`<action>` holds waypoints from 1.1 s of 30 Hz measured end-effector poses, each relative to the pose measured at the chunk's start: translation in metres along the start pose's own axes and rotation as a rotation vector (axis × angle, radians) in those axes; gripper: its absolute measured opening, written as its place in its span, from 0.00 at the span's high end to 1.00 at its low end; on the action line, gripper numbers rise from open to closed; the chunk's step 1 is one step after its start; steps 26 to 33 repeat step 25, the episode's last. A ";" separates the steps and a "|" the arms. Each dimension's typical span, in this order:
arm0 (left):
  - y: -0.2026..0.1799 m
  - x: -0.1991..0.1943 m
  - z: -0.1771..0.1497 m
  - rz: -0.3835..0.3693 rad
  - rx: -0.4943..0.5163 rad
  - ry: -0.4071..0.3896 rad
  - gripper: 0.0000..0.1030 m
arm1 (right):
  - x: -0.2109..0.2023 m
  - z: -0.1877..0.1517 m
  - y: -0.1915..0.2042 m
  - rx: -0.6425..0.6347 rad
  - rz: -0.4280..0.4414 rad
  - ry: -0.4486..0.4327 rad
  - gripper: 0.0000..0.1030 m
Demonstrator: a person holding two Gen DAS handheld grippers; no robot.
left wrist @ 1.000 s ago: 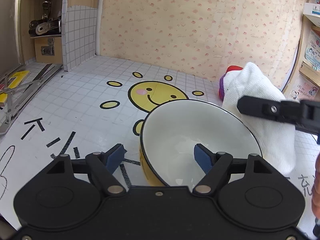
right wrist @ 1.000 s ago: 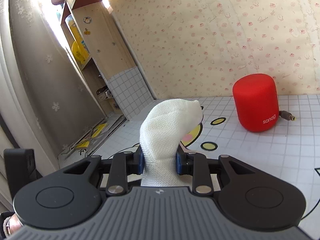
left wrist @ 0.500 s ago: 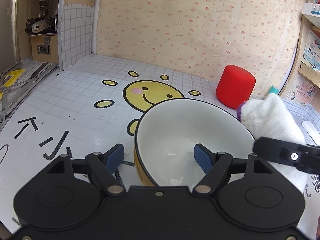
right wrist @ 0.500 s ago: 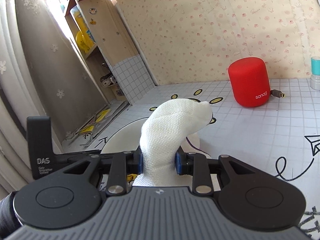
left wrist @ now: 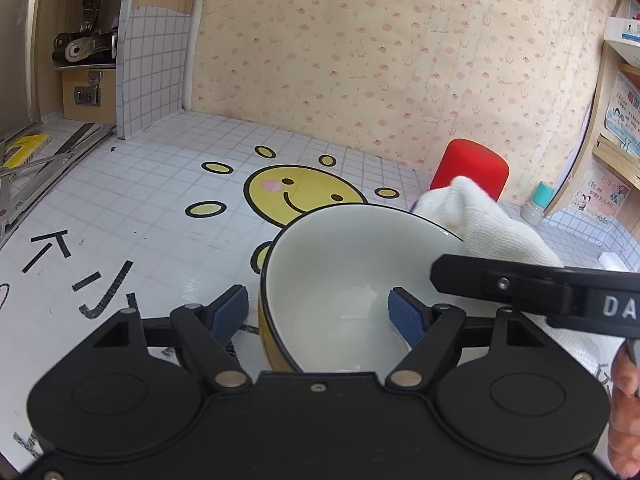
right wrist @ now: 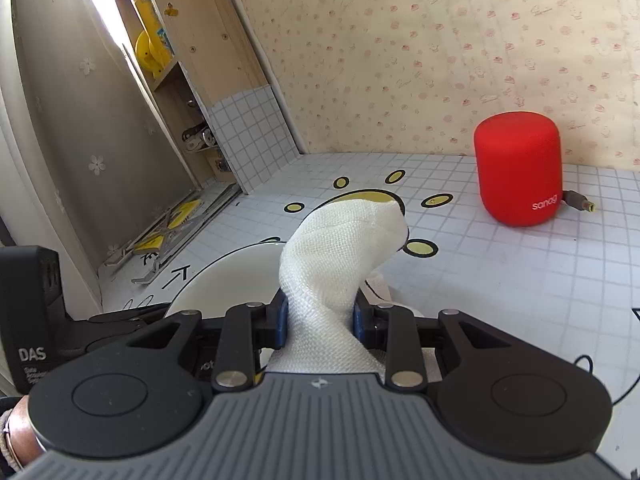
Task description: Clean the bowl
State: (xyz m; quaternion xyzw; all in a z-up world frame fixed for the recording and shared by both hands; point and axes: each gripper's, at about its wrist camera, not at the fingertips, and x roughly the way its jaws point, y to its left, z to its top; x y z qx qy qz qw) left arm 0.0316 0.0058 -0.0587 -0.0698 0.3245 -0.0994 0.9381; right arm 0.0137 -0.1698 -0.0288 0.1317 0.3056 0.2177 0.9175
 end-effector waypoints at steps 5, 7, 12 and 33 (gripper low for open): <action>0.001 0.000 0.003 -0.026 -0.022 0.001 0.24 | 0.011 0.008 0.006 -0.070 0.002 0.030 0.68; -0.002 0.000 0.005 -0.051 -0.019 0.008 0.21 | 0.016 0.013 0.004 -0.066 0.025 0.039 0.68; -0.007 0.005 0.008 -0.047 -0.007 0.015 0.19 | 0.024 0.019 0.003 -0.078 0.033 0.042 0.68; -0.021 0.042 0.031 -0.022 -0.024 0.028 0.19 | 0.045 0.046 -0.016 -0.126 -0.004 0.036 0.68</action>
